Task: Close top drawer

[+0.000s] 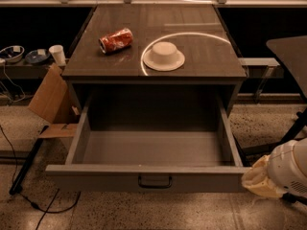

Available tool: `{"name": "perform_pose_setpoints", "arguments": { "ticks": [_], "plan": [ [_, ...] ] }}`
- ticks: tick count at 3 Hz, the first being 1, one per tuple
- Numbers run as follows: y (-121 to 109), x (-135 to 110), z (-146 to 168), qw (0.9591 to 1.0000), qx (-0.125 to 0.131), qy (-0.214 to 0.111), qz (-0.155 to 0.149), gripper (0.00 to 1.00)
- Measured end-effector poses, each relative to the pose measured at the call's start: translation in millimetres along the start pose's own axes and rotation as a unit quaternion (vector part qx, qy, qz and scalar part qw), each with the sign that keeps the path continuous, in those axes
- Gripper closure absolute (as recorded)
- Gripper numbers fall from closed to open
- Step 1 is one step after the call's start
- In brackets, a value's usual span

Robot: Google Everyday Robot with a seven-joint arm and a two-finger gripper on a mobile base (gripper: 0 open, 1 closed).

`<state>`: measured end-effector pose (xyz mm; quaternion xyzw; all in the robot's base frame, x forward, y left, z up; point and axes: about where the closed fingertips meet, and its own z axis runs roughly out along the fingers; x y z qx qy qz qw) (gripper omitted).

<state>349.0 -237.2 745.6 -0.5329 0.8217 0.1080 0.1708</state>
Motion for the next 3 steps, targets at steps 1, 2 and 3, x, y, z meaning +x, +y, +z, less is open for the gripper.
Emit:
{"name": "perform_pose_setpoints", "arguments": {
  "ticks": [1,2,3],
  "plan": [
    [-1,6,26,1.0,0.002,0.002,-0.006,1.0],
    [-2,8,53,0.9996,0.011,0.005,-0.024,1.0],
    [-7,11,74,0.9991,0.016,0.008,-0.038,1.0]
  ]
}}
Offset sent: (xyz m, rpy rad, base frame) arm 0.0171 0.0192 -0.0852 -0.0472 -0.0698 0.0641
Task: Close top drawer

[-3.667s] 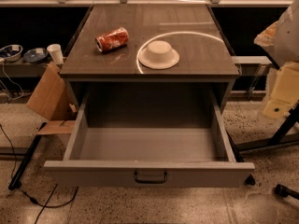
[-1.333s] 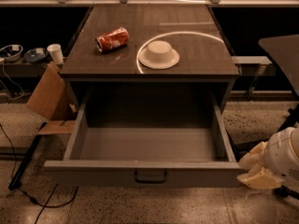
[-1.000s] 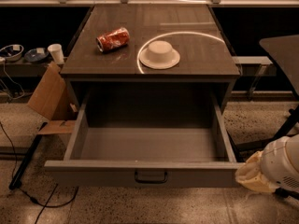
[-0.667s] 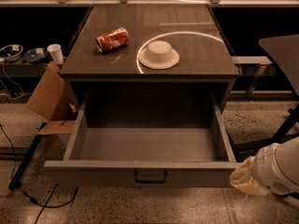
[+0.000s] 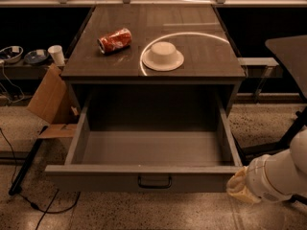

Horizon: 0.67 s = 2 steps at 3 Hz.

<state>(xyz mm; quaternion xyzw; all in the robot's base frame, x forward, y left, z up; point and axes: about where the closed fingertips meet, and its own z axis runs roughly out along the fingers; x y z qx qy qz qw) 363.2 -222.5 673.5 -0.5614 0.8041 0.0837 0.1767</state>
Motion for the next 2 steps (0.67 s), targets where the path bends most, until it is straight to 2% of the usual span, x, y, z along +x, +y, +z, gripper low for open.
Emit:
{"name": "perform_pose_setpoints", "arguments": {
  "ticks": [2],
  "plan": [
    [-20,9,35,0.9992,-0.003,0.033,-0.024,1.0]
  ]
}}
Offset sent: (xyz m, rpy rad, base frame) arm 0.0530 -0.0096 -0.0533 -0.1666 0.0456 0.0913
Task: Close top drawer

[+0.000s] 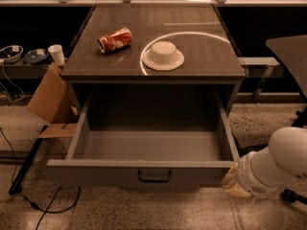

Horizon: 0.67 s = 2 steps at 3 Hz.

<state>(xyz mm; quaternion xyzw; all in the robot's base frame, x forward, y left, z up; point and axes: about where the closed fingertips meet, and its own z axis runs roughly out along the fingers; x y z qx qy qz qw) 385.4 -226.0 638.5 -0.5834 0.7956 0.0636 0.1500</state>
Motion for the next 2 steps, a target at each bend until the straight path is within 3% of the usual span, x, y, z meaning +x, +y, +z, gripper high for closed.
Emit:
{"name": "perform_pose_setpoints", "arguments": {
  "ticks": [1,2],
  "plan": [
    [0,0,0,1.0,0.0,0.0,0.0,0.82],
    [-15,-8,2,0.9995,0.004,0.027,-0.019,0.58]
  ]
}}
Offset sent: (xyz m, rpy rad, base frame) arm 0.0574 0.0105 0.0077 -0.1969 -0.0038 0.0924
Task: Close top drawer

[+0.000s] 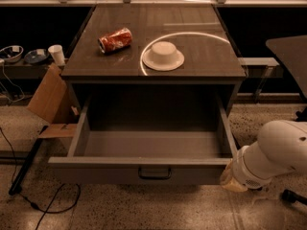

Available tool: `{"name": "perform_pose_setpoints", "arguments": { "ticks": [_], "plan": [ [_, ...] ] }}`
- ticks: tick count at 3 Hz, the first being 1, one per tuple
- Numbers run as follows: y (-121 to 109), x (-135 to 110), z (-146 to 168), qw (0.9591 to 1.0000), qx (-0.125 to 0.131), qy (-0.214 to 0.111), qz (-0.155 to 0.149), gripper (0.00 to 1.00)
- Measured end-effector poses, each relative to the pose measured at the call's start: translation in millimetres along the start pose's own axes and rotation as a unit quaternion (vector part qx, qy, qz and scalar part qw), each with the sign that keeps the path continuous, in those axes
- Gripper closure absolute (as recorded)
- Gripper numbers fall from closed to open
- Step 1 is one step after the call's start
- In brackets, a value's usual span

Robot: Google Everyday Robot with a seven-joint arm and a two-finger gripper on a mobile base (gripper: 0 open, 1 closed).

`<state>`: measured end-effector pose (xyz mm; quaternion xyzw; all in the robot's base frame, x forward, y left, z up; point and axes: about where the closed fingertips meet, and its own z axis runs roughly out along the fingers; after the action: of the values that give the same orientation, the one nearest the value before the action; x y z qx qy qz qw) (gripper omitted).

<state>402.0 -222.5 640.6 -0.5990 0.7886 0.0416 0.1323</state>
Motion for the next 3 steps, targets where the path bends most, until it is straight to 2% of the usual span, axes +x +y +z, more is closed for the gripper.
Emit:
{"name": "perform_pose_setpoints", "arguments": {
  "ticks": [1,2,3],
  "plan": [
    [-3,-2,0,1.0,0.001,0.006,-0.005,0.35],
    [-18,-21,-2,0.9989,0.006,0.029,-0.036,0.11],
    [-32,-39,-6,0.997,0.011,0.045,-0.062,0.0]
  ]
}}
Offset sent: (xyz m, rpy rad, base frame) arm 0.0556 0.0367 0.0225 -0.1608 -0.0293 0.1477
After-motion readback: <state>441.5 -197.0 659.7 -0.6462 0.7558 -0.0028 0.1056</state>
